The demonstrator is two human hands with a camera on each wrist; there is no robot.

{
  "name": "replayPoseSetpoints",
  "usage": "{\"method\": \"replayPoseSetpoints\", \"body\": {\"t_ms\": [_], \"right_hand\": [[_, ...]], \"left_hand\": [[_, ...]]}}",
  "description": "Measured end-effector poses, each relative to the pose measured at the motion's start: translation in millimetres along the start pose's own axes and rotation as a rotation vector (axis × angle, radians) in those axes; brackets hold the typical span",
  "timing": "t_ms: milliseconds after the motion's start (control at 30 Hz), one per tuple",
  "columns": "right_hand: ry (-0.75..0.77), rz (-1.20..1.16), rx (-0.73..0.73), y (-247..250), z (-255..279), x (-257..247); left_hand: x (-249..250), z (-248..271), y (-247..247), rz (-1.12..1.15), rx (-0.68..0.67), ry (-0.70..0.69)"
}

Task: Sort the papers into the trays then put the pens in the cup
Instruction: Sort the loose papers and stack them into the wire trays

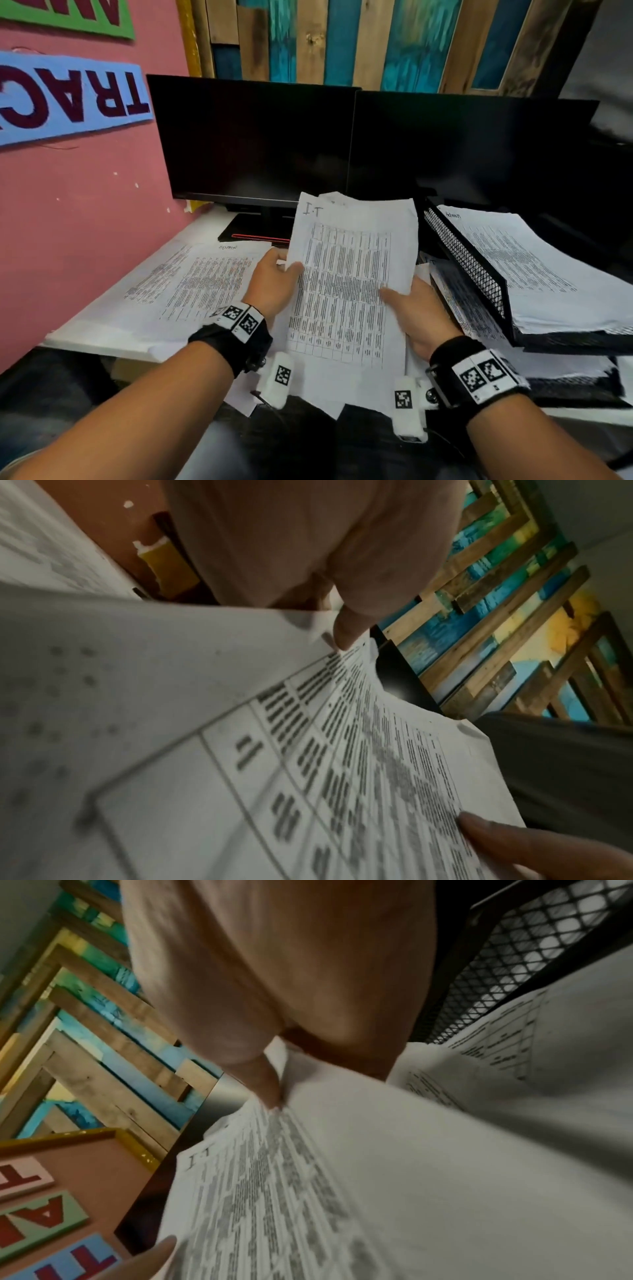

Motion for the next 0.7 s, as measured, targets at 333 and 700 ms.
{"method": "replayPoseSetpoints", "body": {"t_ms": [333,700], "right_hand": [[-0.172,0.075,0.127,43,14,22],[-0.229,0.048,0.162,40,12,32]], "left_hand": [[-49,-32,13,-0.699,-0.07,0.238],[-23,-22,47,-0.627,0.113,0.053]]}}
Point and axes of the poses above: each hand's wrist, its own z-axis away from the middle knuckle, its own y-axis out of the back of the hand, x = y × z, the point moved 7 cm from there along -z, towards the middle knuckle, and after that the axes turned 14 degrees about y, right-handed, at the moved point
